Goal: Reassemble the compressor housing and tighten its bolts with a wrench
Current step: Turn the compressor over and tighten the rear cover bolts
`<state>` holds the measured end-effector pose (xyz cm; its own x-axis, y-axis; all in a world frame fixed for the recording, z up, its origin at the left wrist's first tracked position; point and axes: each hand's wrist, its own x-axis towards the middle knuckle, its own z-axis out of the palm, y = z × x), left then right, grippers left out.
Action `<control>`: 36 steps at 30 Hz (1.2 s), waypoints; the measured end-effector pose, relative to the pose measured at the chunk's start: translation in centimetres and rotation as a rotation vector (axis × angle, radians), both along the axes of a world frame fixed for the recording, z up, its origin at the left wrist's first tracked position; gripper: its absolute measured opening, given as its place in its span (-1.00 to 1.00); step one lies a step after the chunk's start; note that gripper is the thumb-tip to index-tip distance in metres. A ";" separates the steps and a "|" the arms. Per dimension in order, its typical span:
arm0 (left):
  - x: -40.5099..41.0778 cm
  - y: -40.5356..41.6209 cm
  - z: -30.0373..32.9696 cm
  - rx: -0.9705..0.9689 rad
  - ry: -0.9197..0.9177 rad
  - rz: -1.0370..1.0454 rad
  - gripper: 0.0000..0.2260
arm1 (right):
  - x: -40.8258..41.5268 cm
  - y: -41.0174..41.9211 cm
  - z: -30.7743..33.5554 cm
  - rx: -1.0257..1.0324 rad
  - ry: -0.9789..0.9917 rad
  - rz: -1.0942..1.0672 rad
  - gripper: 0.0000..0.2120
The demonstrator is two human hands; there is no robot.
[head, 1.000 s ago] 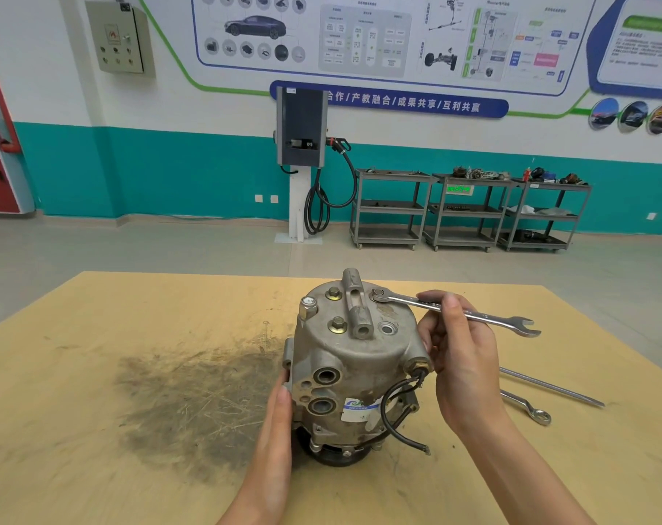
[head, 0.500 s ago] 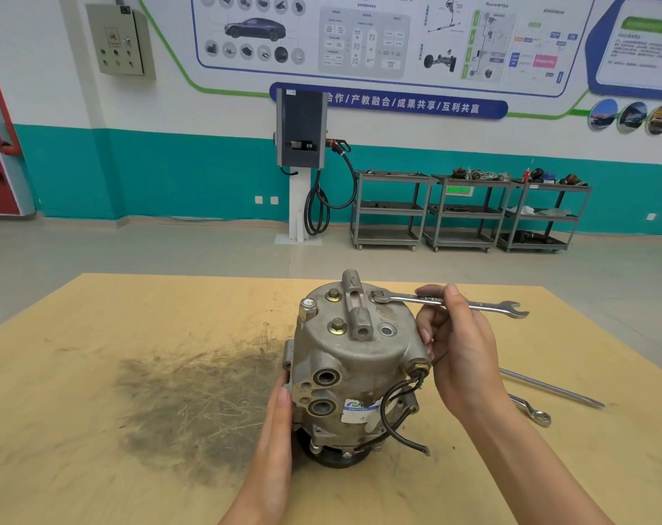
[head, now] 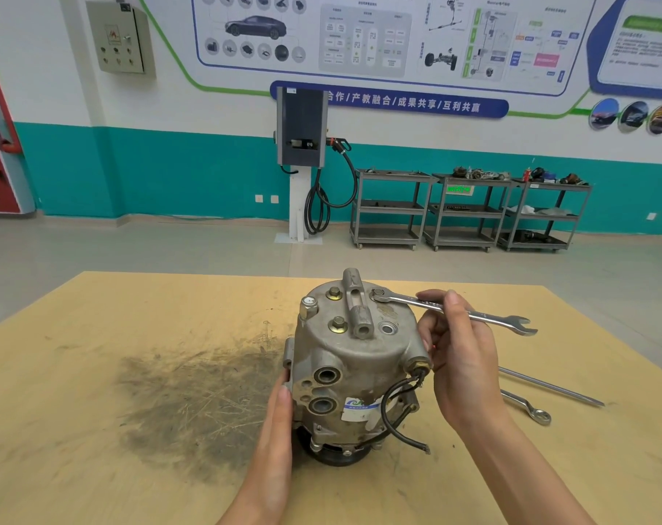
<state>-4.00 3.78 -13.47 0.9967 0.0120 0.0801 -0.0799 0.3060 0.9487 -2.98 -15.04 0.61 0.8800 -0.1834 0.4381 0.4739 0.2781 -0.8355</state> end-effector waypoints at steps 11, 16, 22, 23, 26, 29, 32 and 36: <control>0.0 0.0 0.1 -0.025 0.001 0.000 -0.07 | -0.6 0.1 -0.5 -0.026 -0.046 -0.022 -0.69; -0.2 0.0 0.2 -0.028 -0.022 0.002 -0.04 | -0.7 0.1 -0.7 -0.004 -0.023 -0.002 -0.69; -0.3 0.0 0.3 -0.020 -0.027 0.002 0.00 | -0.3 -0.3 0.0 0.053 0.014 0.031 -0.70; -0.3 0.0 0.3 -0.022 -0.023 -0.001 0.00 | -0.1 -0.5 0.3 0.072 0.023 0.045 -0.71; -0.2 0.1 0.3 -0.029 -0.016 -0.007 -0.01 | 0.5 -1.0 1.3 0.148 0.033 0.090 -0.72; -0.2 0.1 0.3 -0.016 -0.028 -0.010 -0.08 | 1.1 -2.6 1.4 0.200 0.000 0.102 -0.72; -0.1 0.1 0.1 -0.014 -0.018 -0.003 -0.10 | 1.5 -4.9 -0.6 -0.002 -0.018 -0.011 -0.73; 0.0 0.2 -0.1 -0.001 -0.032 0.007 -0.14 | 1.9 -6.4 -5.3 -0.570 0.089 -0.172 -0.79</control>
